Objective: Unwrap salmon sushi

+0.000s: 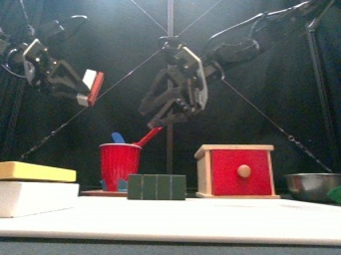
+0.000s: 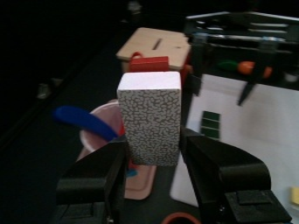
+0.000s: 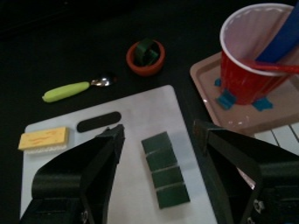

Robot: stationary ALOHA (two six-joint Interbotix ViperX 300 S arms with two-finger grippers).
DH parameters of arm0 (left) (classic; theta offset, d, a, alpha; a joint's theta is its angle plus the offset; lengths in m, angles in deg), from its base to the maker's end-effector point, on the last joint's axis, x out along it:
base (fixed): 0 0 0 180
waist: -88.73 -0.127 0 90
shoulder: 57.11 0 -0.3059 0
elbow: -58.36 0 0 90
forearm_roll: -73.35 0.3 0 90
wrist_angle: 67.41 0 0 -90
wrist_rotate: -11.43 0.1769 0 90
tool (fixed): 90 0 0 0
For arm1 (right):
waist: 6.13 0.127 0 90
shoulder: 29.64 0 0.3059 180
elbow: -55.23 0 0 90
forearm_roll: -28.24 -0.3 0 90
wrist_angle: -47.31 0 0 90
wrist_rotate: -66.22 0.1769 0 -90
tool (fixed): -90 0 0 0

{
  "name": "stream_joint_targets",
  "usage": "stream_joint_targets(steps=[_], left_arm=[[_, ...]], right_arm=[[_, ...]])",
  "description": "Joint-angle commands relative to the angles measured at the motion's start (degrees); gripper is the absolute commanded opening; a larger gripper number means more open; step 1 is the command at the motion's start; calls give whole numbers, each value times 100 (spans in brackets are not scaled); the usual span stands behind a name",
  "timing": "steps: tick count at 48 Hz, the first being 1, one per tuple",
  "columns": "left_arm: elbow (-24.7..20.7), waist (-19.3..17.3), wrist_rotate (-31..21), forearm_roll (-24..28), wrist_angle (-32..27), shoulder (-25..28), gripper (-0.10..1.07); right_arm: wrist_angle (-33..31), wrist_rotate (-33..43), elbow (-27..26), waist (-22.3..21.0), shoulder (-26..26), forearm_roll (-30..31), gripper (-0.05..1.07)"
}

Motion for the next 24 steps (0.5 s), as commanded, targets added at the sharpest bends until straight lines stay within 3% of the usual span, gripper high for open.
stream_joint_targets(steps=[1, 11, 24], left_arm=[[-220, 62, -9, 9, 343, 53, 68], [-422, 88, -9, 9, 721, 325, 68], [-1002, 431, 0, 53, 756, 1239, 68]], right_arm=[[53, 35, 334, 53, 633, -18, 95], [132, 53, 1002, 141, 1345, -88, 95], [404, 26, 1538, 149, 1837, -299, 95]])
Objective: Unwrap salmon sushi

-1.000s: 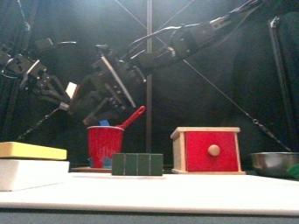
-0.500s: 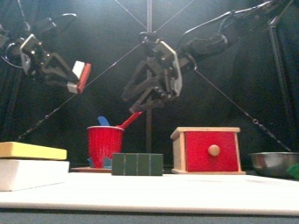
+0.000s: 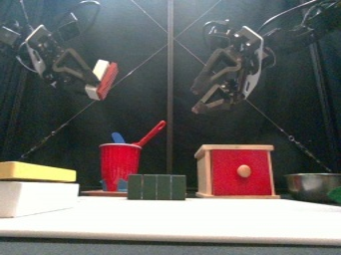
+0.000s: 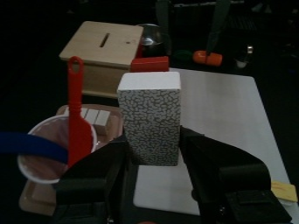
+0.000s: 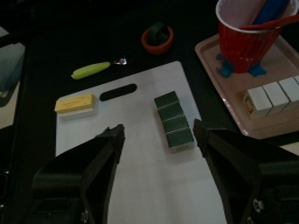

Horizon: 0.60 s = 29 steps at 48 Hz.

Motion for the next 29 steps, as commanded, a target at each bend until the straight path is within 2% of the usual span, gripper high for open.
stream_joint_targets(steps=[1, 9, 29], left_arm=[[-404, 158, 18, 53, 9, 325, 68], [-765, 343, 9, 123, 18, 826, 68], [-1459, 659, 9, 325, -97, 1767, 68]], right_arm=[[176, -18, 26, 0, 237, -26, 95], [439, -62, 79, 44, 255, 9, 95], [2162, -88, 141, 18, 149, 431, 99]])
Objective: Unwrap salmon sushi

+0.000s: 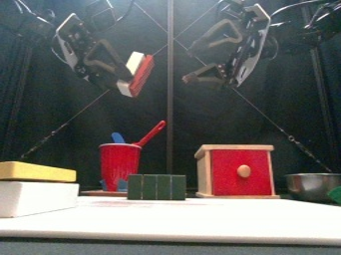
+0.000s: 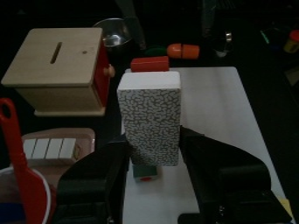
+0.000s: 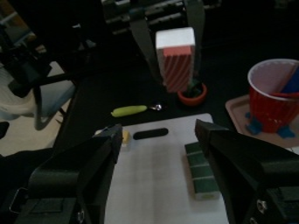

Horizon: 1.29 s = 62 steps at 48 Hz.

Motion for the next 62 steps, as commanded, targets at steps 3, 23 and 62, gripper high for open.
stream_joint_targets(steps=[3, 23, 62], left_arm=[[-334, 62, 0, 62, -105, 220, 68], [-870, 387, -9, 448, -387, 870, 68], [-861, 387, -18, 439, -809, 835, 68]], right_arm=[[492, -26, -18, -88, 9, 26, 100], [1345, -35, -167, -817, -598, 158, 101], [1538, -35, -237, -835, -703, 413, 101]])
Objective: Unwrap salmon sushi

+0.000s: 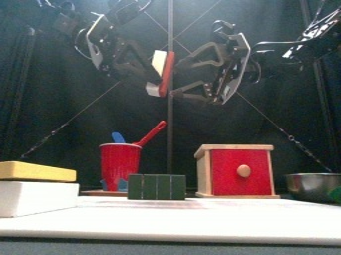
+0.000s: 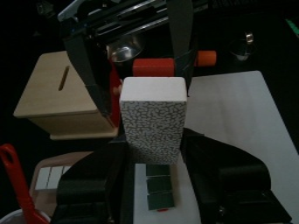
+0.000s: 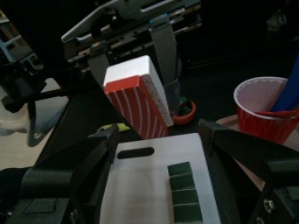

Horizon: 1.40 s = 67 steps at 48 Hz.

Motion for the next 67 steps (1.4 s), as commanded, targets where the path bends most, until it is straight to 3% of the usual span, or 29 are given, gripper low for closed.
stream_joint_targets(steps=[1, 53, 67], left_arm=[[-158, 0, -9, 0, -26, -9, 68], [-229, 0, -26, -9, -466, 114, 68], [-202, 0, -35, -53, -475, 114, 68]], right_arm=[[62, -9, -211, -26, 167, 18, 101], [62, 0, -677, 97, -290, 44, 99], [62, 0, -668, 105, -211, 70, 82]])
